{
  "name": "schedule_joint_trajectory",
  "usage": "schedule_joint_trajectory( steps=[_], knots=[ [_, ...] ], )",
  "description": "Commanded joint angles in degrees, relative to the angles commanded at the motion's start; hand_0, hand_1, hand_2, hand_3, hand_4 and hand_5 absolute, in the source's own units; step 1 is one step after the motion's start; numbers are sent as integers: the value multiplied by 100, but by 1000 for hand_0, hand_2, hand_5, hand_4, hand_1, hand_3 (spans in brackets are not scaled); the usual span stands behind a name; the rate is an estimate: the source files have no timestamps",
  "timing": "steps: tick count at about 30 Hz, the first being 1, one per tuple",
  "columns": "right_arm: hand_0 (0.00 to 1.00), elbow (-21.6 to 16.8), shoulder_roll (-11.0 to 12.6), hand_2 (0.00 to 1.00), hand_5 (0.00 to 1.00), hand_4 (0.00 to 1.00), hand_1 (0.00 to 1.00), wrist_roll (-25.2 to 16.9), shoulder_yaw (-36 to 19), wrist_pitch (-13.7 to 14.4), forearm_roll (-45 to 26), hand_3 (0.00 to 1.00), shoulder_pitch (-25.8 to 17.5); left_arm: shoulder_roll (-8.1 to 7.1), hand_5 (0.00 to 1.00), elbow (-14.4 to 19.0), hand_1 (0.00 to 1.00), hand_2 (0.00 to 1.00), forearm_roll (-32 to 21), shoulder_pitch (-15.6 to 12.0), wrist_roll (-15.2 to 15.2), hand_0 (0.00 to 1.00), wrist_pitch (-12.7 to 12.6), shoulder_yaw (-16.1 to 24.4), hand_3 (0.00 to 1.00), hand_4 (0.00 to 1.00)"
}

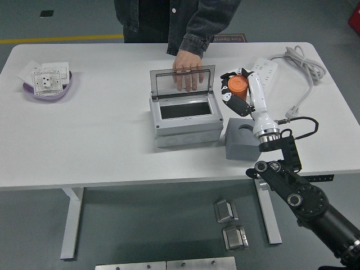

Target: Pick up the cylinder from the cube,place it in the box,flap close box

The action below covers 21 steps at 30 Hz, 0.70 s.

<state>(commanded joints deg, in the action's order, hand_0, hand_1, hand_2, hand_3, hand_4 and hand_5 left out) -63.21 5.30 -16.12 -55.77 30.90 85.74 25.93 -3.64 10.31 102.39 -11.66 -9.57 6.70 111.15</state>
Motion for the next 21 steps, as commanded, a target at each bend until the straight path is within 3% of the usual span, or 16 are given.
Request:
schedule_joint_trajectory(
  steps=[4,5,11,12,14,21],
  knots=[
    [269,122,-130,484,2,7,370,266,345,-20,289,307,335,-17,9,0,661,577,39,-13,-7,684,-1,53,600,501],
    [2,156,-161,439,2,2,183,336,427,-37,372,294,401,-21,11,0,663,578,59,-16,-9,684,0,72,601,505],
    [2,466,-333,439,2,2,183,915,934,-342,1049,294,803,-44,11,0,663,578,102,-25,-15,684,0,117,601,505],
    [2,526,-358,422,2,13,137,1009,1002,-403,1174,293,863,-49,18,0,664,579,102,-25,-15,682,-1,116,601,507],
    [2,653,-402,422,2,13,137,1137,1111,-492,1404,293,979,-56,18,0,664,579,101,-24,-15,682,-1,109,601,507],
    [2,1215,-442,412,2,2,130,1299,1500,-692,1680,283,1447,-77,19,0,664,578,134,-14,-17,682,2,118,601,508]
  ],
)
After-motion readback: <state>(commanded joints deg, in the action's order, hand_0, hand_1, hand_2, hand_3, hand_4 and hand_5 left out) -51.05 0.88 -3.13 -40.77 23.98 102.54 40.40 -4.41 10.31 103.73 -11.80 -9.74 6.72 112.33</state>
